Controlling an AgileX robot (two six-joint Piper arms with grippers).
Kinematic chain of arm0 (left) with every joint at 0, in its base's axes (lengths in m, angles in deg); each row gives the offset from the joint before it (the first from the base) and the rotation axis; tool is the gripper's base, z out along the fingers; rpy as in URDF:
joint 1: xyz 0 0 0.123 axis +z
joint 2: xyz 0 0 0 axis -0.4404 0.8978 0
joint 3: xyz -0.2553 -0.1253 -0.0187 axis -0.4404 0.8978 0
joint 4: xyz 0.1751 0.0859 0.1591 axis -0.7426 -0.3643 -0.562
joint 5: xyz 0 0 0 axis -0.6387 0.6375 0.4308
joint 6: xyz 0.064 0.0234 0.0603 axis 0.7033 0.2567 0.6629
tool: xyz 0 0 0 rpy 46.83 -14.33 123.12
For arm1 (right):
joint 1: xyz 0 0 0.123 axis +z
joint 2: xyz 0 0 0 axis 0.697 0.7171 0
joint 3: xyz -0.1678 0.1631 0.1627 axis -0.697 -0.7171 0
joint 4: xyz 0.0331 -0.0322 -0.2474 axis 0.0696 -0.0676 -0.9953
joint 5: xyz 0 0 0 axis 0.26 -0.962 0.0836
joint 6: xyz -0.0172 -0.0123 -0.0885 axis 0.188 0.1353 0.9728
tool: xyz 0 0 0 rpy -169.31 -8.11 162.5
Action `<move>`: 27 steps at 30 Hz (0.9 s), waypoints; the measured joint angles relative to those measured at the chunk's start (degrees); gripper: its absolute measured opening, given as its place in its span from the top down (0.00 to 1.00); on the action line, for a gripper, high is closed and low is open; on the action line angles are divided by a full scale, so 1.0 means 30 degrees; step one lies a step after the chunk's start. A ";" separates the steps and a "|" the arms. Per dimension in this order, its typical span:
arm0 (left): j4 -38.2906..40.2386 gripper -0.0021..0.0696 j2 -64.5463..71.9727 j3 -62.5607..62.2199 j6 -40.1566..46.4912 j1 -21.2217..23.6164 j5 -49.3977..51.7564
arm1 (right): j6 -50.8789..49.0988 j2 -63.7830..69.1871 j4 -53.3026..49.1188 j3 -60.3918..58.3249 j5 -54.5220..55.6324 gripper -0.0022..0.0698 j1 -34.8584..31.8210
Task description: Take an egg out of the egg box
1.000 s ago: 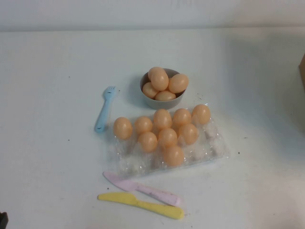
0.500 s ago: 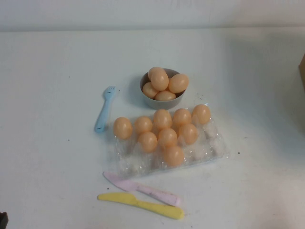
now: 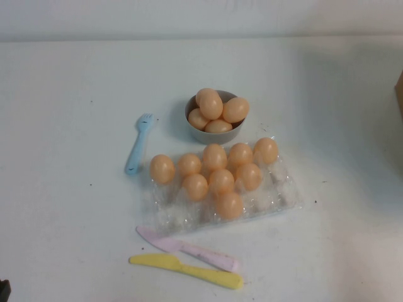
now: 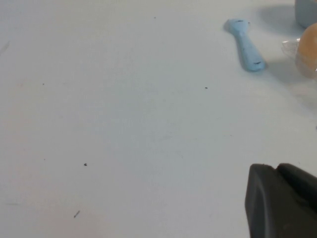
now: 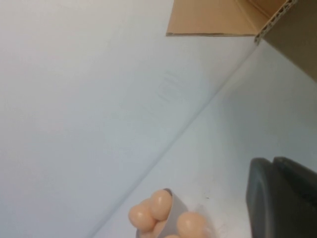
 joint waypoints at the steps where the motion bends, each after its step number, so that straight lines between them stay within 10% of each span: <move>1: 0.0000 0.98 0.0000 0.0000 0.0000 0.0000 0.0000 | 0.0359 0.0000 0.0000 0.0000 -0.0039 0.99 0.0000; 12: 0.0000 0.98 0.0000 0.0000 0.0000 0.0000 0.0000 | 0.5435 0.0581 0.0361 0.0507 -0.1092 0.99 0.0000; 27: 0.0000 0.98 0.0000 0.0000 0.0000 0.0000 0.0000 | 1.0075 1.5797 -0.4864 1.1633 -0.7519 0.99 0.0000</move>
